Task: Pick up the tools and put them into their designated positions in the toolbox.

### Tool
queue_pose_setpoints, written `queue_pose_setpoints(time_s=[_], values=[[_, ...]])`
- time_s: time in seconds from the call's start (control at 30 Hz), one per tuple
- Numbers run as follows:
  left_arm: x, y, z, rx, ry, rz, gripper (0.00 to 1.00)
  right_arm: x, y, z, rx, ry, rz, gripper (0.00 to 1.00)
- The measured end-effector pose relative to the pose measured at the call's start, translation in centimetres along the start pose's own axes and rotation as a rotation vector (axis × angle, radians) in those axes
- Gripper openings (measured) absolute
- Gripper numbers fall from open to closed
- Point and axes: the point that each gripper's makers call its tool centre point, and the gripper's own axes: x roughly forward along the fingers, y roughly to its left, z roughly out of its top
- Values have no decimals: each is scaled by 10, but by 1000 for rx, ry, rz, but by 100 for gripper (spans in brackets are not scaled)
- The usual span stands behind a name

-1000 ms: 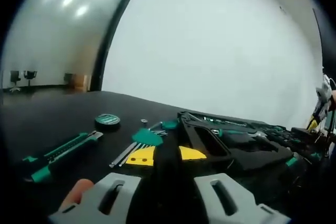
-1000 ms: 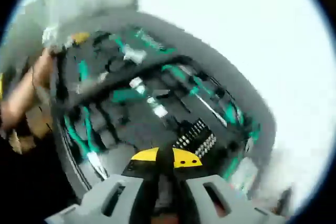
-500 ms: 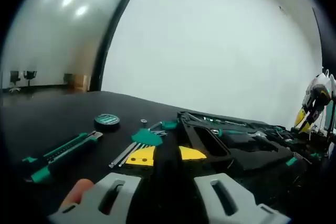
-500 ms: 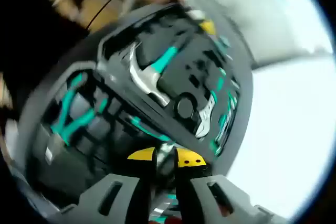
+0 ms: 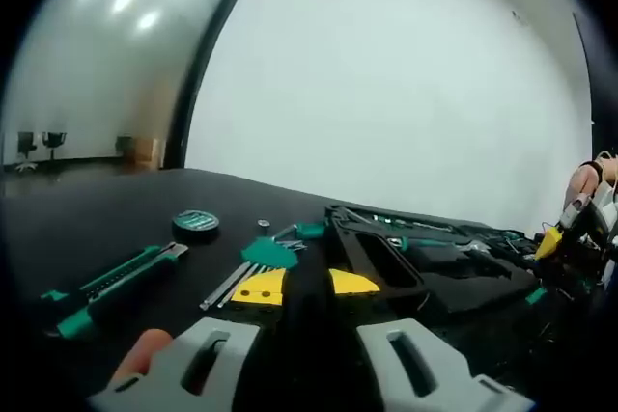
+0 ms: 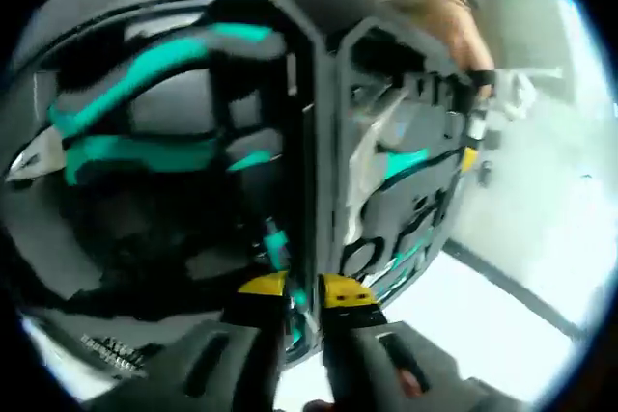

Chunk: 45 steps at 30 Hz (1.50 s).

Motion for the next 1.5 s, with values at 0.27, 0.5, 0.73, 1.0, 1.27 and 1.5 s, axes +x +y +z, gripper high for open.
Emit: queue_pose_setpoints(time_s=[0.27, 0.5, 0.73, 1.0, 1.27, 1.5], values=[[-2, -1, 0, 1, -1, 1, 18, 10, -10, 16, 2, -68, -39, 18], [-2, -1, -1, 2, -2, 0, 17, -20, -28, 0, 287, -160, -65, 0], [-1, 0, 0, 1, -1, 1, 17, -19, -24, -7, 34, -101, -109, 0], [-1, 1, 0, -1, 1, -1, 17, 20, -8, 6, -65, -66, -147, 10], [0, 1, 0, 1, 1, -1, 17, 2, -7, 1, 9, -126, -422, 0], [1, 2, 0, 2, -1, 2, 17, 2, -2, 18, -38, -133, -288, 9]])
